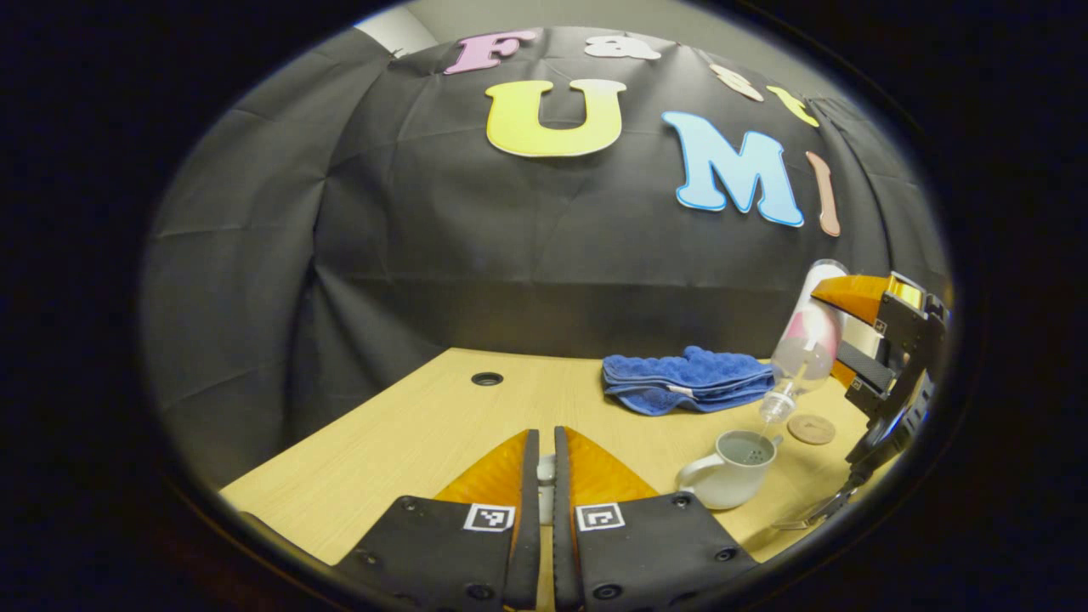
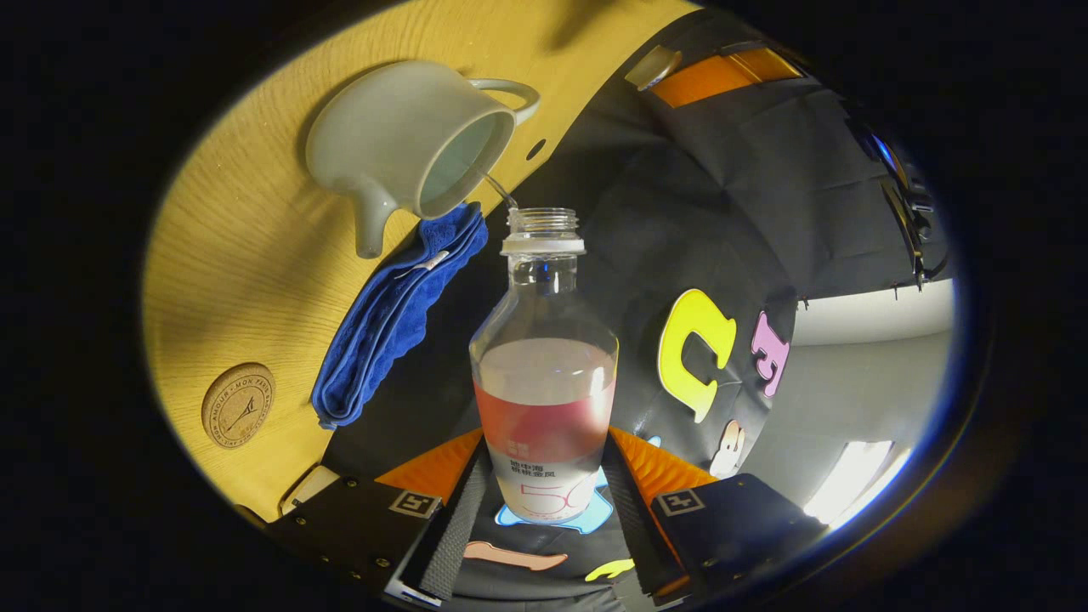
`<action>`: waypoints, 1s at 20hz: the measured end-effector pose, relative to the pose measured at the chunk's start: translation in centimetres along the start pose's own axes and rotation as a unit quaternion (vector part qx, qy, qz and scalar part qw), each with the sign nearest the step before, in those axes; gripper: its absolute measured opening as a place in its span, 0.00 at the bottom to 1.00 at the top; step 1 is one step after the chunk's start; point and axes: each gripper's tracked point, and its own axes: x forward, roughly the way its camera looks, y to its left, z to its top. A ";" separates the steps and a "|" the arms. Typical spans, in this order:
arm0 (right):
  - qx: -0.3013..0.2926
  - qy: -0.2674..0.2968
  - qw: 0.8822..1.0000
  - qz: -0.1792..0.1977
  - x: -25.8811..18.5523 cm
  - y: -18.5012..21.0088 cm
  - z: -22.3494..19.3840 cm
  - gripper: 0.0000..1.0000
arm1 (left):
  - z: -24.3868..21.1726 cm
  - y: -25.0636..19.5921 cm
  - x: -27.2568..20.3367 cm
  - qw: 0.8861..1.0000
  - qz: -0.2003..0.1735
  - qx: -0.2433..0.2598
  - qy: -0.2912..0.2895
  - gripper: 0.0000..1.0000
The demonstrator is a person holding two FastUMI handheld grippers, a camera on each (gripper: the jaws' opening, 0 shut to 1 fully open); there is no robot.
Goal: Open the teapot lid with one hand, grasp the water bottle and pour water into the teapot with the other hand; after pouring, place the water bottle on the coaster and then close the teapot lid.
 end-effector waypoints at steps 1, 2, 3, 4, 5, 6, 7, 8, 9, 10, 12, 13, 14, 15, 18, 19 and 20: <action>-0.003 -0.001 1.000 -0.001 0.0 0.0 0.0 0.77 | 0.0 0.0 0.0 1.000 0.000 0.000 0.000 0.12; -0.007 -0.004 1.000 -0.001 0.0 -0.1 0.0 0.77 | -0.1 0.0 0.0 1.000 0.000 0.000 0.001 0.13; -0.010 -0.007 1.000 0.000 0.0 0.0 0.1 0.77 | 0.0 0.0 0.0 1.000 -0.001 0.000 0.001 0.13; -0.011 -0.007 1.000 0.001 0.2 -0.1 0.1 0.74 | -0.1 -0.1 0.0 1.000 -0.002 0.000 0.002 0.13; -0.012 -0.006 1.000 0.000 0.2 -0.1 -0.1 0.77 | -0.1 -0.1 0.0 1.000 -0.002 0.000 0.002 0.13; -0.014 -0.005 1.000 -0.002 0.2 -0.2 -0.1 0.77 | 0.0 -0.2 0.0 1.000 -0.003 0.000 0.001 0.13; -0.016 -0.005 1.000 -0.003 0.2 -0.3 -0.1 0.77 | -0.1 -0.1 0.0 1.000 -0.003 0.000 0.002 0.13; -0.016 -0.004 1.000 -0.007 0.2 -0.4 -0.1 0.77 | -0.1 -0.1 0.0 1.000 -0.003 0.000 0.002 0.13; -0.018 -0.005 1.000 -0.012 0.1 -0.5 0.0 0.77 | -0.2 -0.2 0.0 1.000 -0.003 0.000 0.002 0.13; -0.021 -0.008 1.000 -0.015 0.2 -0.5 -0.1 0.77 | -0.2 -0.2 0.0 1.000 -0.003 0.000 0.003 0.13; -0.031 -0.016 0.999 -0.019 0.3 -0.7 0.2 0.77 | -0.2 -0.1 0.1 1.000 -0.003 0.000 0.003 0.12; -0.028 -0.017 0.999 -0.016 0.4 -0.6 0.0 0.77 | -0.1 -0.1 0.0 1.000 -0.003 0.000 0.003 0.13; -0.027 -0.018 0.999 -0.016 0.4 -0.6 0.1 0.77 | -0.1 -0.1 0.0 1.000 -0.003 0.000 0.002 0.13; -0.034 -0.019 0.999 -0.022 0.3 -0.8 0.3 0.77 | -0.1 0.0 0.0 1.000 -0.003 -0.001 0.002 0.13; -0.019 -0.023 1.000 -0.005 0.1 -0.1 0.5 0.77 | -0.3 -0.3 0.1 1.000 -0.005 -0.001 0.006 0.13; 0.004 -0.017 1.000 0.008 0.1 0.5 0.2 0.77 | -0.3 -0.2 0.0 1.000 -0.005 -0.002 0.005 0.13; 0.027 -0.011 0.999 0.019 0.2 1.2 0.2 0.77 | -0.1 -0.1 0.0 1.000 -0.005 -0.002 0.004 0.13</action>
